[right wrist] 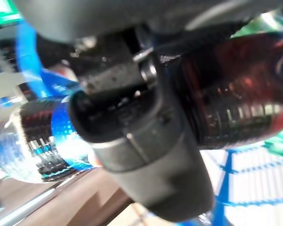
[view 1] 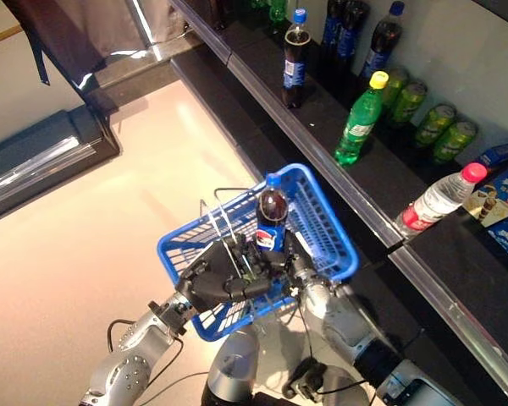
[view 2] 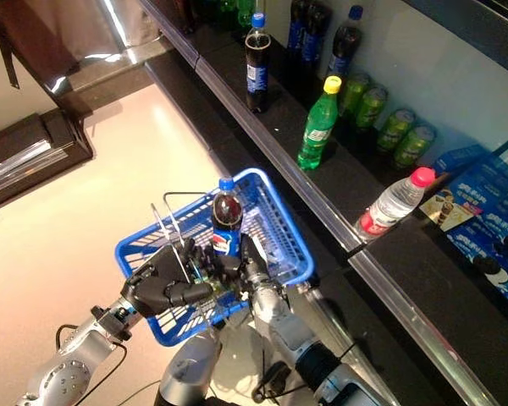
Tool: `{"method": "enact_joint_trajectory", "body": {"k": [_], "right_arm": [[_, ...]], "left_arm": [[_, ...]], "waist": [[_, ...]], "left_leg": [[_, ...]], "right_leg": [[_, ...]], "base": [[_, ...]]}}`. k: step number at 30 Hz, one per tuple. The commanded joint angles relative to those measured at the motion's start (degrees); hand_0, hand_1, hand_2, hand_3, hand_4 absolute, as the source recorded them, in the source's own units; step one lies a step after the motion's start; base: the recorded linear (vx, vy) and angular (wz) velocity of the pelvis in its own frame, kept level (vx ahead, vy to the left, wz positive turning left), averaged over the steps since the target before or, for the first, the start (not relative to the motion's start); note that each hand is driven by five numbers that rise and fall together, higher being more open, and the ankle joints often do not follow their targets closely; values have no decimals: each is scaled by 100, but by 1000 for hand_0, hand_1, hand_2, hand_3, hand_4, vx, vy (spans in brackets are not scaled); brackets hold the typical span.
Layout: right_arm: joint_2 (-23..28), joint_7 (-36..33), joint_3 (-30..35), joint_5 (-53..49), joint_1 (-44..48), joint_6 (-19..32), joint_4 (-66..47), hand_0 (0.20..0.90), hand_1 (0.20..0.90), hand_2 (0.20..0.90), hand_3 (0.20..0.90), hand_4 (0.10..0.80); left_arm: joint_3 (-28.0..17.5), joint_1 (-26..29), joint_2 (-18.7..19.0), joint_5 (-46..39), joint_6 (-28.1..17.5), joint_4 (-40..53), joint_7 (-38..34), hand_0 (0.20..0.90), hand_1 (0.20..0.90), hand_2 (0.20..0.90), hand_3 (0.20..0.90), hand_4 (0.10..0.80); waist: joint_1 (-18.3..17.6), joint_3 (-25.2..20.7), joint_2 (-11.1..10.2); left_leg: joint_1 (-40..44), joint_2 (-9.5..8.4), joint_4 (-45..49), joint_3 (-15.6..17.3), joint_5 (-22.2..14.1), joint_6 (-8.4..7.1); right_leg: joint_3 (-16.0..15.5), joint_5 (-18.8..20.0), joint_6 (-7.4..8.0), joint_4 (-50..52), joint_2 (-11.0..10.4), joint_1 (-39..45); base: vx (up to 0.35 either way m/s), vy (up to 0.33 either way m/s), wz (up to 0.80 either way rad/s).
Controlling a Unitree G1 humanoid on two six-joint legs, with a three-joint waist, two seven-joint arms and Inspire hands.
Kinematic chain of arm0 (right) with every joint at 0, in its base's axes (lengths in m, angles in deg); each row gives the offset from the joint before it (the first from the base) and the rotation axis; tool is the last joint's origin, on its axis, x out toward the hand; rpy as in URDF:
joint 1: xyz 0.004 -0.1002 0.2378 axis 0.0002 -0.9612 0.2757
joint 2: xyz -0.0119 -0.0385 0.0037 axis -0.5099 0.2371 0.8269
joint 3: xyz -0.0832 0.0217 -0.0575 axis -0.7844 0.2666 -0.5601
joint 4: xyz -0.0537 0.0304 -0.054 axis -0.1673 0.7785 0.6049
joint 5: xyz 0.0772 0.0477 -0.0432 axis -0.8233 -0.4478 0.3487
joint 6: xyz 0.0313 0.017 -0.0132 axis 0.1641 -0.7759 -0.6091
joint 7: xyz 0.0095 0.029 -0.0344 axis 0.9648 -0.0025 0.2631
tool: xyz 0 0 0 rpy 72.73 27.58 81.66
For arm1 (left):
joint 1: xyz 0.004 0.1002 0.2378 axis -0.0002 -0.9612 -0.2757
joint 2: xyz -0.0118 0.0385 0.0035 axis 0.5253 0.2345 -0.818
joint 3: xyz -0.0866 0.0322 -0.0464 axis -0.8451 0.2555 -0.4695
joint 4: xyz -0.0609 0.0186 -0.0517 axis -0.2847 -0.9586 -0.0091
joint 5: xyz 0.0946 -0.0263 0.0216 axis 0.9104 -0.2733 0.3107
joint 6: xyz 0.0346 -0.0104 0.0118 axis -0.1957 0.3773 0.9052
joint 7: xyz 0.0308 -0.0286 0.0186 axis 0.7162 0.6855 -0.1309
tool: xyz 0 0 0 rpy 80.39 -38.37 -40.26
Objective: Pick up the drink and place into the basket.
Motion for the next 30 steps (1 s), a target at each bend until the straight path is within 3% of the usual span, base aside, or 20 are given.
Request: {"method": "enact_joint_trajectory", "body": {"k": [1, 6, 8, 10, 19, 26, 30], "right_arm": [[-803, 140, -56, -732, 520, 805, 186, 300, 300, 300, 200, 100], [-969, 718, 16, -2181, 340, 679, 883, 300, 300, 300, 200, 100], [-1086, 1344, 166, -3343, 154, 477, 1262, 300, 300, 300, 200, 100], [-1161, 1932, 338, -4189, 89, -34, 1639, 300, 300, 300, 200, 100], [-1219, 2549, 634, -5506, 31, -570, 1987, 300, 300, 300, 200, 100], [-1097, 2351, 1022, -5908, 349, -1508, 2430, 300, 300, 300, 200, 100], [-1064, 2289, 1101, -6057, 422, -1524, 2518, 300, 300, 300, 200, 100]], "left_arm": [[-84, 757, -416, -766, -894, 1980, 1289, 300, 300, 300, 200, 100], [-116, 772, -364, -867, -828, 2026, 1373, 300, 300, 300, 200, 100], [-146, 744, -311, -967, -821, 2070, 1507, 300, 300, 300, 200, 100], [-165, 713, -238, -1019, -828, 2111, 1622, 300, 300, 300, 200, 100], [-144, 665, -66, -1276, -692, 2209, 2078, 300, 300, 300, 200, 100], [-22, 773, 121, -1168, -494, 2322, 2079, 300, 300, 300, 200, 100], [-44, 758, 148, -1258, -433, 2337, 2039, 300, 300, 300, 200, 100]], "waist": [[87, -1410, -31], [203, -1367, -18], [276, -1328, -11], [340, -1290, -6], [390, -1185, -15], [382, -1219, 29], [403, -1222, 34]], "left_leg": [[-260, -214, 813, -191, 2, 96], [-305, -255, 787, -261, -49, 103], [-350, -278, 800, -299, -107, 126], [-385, -298, 804, -331, -175, 146], [-391, -301, 733, -367, -275, 196], [-339, -302, 677, -348, -282, 241], [-313, -308, 702, -360, -302, 252]], "right_leg": [[116, 1411, 132, -1991, 60, 1025], [19, 1426, 152, -1980, 41, 1014], [-35, 1427, 156, -1949, 39, 981], [-67, 1434, 163, -1928, 46, 956], [-87, 1492, 186, -1907, 63, 885], [-93, 1513, 205, -1876, 40, 837], [-110, 1511, 211, -1845, 27, 852]], "base": [[3, 7, 18], [-3, 1, 9], [-25, -17, 5], [-20, -20, 19], [-7, -10, 9], [19, 9, 0], [31, 3, 0]]}}
